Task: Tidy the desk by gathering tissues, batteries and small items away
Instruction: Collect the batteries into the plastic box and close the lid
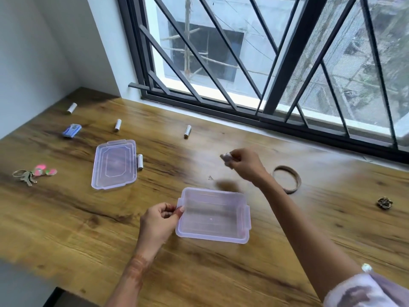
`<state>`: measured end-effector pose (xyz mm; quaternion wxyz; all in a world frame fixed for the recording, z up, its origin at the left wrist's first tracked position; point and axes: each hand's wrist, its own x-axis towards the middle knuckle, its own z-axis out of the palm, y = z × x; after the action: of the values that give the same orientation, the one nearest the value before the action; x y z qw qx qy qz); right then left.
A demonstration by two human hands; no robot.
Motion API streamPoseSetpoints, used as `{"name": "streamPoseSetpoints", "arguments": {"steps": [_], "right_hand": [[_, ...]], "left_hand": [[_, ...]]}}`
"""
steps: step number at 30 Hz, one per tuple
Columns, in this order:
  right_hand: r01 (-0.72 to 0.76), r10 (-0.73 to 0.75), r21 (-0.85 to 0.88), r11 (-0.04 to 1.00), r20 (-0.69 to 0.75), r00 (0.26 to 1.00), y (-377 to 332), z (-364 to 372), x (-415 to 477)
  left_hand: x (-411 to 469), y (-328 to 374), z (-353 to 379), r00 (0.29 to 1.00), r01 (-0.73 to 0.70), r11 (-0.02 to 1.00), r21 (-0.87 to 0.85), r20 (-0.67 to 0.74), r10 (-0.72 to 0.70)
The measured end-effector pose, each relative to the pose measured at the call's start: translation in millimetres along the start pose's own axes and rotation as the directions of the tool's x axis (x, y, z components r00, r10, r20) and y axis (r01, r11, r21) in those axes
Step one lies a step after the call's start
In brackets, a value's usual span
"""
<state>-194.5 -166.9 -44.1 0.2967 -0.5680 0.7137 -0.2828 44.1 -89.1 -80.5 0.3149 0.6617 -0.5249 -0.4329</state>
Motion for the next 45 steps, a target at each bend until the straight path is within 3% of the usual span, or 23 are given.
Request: {"name": "streamPoseSetpoints", "arguments": {"steps": [4, 7, 9, 17, 28, 34, 37, 40, 45], "right_hand": [[0.237, -0.218, -0.050, 0.970, 0.248, 0.944, -32, 17, -61], [0.266, -0.177, -0.158, 0.951, 0.427, 0.887, -31, 42, -87], [0.255, -0.130, -0.225, 0.940, 0.456, 0.880, -26, 57, -93], [0.228, -0.096, -0.290, 0.929, 0.405, 0.909, -24, 73, -94], [0.247, -0.216, -0.120, 0.962, 0.224, 0.950, -38, 65, -90], [0.287, -0.285, -0.055, 0.956, 0.033, 0.958, -58, 58, -30], [0.217, -0.220, -0.080, 0.973, -0.040, 0.975, -62, 64, 19], [0.170, -0.173, -0.147, 0.974, -0.004, 0.985, -60, 76, 69], [0.223, -0.196, -0.335, 0.916, 0.113, 0.974, -51, 101, 121]], "left_hand": [[3, 0, -2, 1.000, 0.024, 1.000, 0.011, 0.008, -0.024], [3, 3, -2, 1.000, 0.021, 0.999, 0.033, 0.013, -0.022], [1, 6, -3, 1.000, 0.014, 0.998, 0.069, 0.002, -0.014], [3, 5, -5, 1.000, 0.010, 0.998, 0.062, 0.018, -0.011], [3, 8, -5, 0.998, 0.023, 0.998, 0.058, 0.049, -0.026], [25, 9, -15, 0.959, 0.149, 0.987, 0.061, 0.234, -0.159], [32, 11, -17, 0.936, 0.185, 0.980, 0.068, 0.293, -0.197], [33, 10, -18, 0.919, 0.196, 0.980, 0.021, 0.346, -0.191], [33, 2, -11, 0.945, 0.189, 0.982, 0.007, 0.270, -0.184]]}}
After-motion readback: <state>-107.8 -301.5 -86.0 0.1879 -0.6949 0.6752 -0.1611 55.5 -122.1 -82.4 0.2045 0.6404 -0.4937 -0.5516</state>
